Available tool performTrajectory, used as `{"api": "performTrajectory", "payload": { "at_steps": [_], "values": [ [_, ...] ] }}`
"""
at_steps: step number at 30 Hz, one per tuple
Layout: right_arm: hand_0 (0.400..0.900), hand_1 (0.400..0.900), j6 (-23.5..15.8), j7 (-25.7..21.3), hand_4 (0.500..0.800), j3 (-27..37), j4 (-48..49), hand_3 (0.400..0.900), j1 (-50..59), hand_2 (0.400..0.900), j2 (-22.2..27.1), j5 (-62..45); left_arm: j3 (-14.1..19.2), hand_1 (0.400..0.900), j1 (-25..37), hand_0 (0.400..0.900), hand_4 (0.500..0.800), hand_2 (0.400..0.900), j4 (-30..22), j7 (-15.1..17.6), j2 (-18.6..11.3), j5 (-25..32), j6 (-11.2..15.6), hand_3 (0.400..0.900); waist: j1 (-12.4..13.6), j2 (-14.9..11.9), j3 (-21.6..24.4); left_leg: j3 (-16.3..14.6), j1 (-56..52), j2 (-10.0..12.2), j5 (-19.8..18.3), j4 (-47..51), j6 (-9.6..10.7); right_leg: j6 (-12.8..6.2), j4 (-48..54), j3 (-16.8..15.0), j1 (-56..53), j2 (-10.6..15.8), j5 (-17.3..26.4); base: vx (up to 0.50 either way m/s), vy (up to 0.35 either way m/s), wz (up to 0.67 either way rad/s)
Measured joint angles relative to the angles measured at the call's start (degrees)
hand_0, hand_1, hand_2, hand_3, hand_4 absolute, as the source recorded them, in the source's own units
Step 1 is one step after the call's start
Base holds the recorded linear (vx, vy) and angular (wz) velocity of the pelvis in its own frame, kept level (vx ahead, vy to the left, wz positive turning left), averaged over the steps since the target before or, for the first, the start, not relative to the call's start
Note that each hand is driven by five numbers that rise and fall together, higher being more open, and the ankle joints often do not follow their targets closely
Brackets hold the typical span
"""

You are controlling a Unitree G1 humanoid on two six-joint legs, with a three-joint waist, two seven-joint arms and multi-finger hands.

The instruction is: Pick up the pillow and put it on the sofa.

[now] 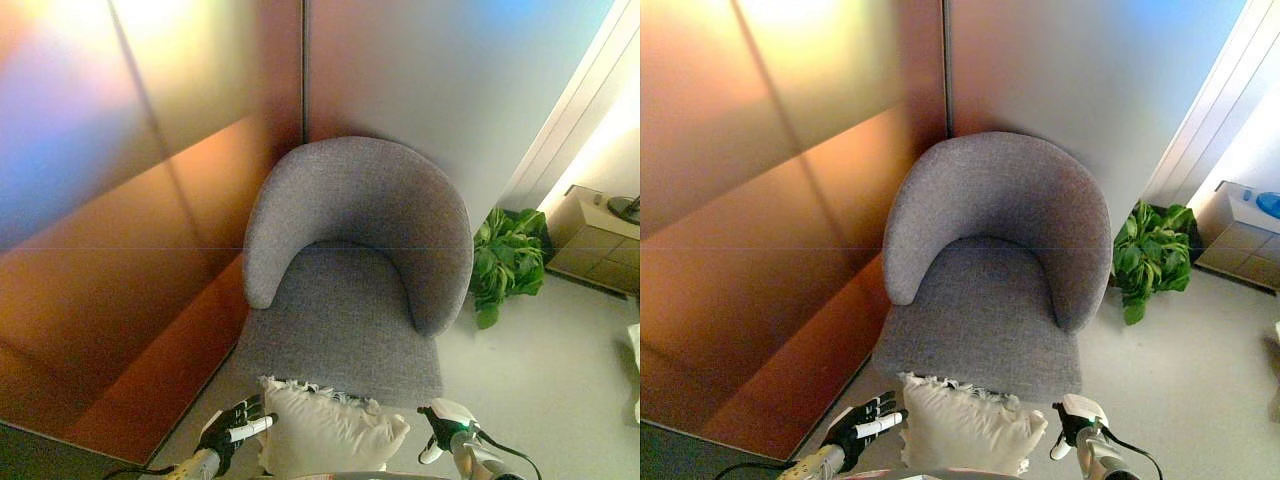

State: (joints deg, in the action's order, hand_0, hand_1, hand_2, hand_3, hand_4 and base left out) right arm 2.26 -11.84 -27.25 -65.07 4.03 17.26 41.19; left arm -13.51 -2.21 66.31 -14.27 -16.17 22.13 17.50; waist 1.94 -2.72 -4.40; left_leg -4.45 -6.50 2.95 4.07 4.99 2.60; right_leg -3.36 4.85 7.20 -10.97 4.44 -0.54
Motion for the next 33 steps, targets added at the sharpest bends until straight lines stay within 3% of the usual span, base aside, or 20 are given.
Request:
{"api": "performTrajectory", "payload": {
  "at_steps": [11,20,27,33],
  "values": [
    [0.900,0.900,-0.37,0.20,0.800,0.01,0.36,0.900,0.00,0.900,0.09,1.43,0.01,0.900,0.01,0.900,0.800,0.900,-2.44,0.17,0.00,-0.01,0.07,0.900,0.03,0.04,-0.34,0.53,-0.10,0.01,0.00,0.03,0.00,-0.10,0.06,0.83,-0.43,0.08,-0.08,0.03,-0.018,0.02],
    [0.900,0.900,-0.41,0.69,0.800,-1.31,0.75,0.900,0.03,0.900,0.91,5.78,0.25,0.900,-0.60,0.900,0.800,0.900,-3.38,2.32,-0.18,-1.29,0.12,0.900,0.65,0.40,-1.40,1.47,1.13,-0.15,0.19,0.01,-0.12,-0.29,0.19,1.48,0.22,0.21,-0.22,0.05,-0.033,0.11],
    [0.900,0.900,0.17,0.67,0.800,-2.94,0.73,0.900,1.80,0.900,1.47,5.72,0.16,0.900,0.31,0.900,0.800,0.900,-4.90,3.73,-0.20,-1.23,0.14,0.900,2.89,2.38,-3.26,3.67,4.75,-0.66,1.47,-0.37,-0.19,-0.24,0.02,3.65,2.82,0.21,-0.04,0.00,-0.022,0.19],
    [0.900,0.900,1.34,0.66,0.800,-4.08,-0.08,0.900,7.17,0.900,2.21,5.08,-0.05,0.900,0.95,0.900,0.800,0.900,-6.69,4.18,-0.22,-0.94,0.79,0.900,3.33,4.71,-5.79,5.81,7.92,-1.01,2.56,-0.40,-0.24,-0.30,-0.28,5.68,5.11,0.24,0.02,-0.04,-0.002,0.11]
  ]
}}
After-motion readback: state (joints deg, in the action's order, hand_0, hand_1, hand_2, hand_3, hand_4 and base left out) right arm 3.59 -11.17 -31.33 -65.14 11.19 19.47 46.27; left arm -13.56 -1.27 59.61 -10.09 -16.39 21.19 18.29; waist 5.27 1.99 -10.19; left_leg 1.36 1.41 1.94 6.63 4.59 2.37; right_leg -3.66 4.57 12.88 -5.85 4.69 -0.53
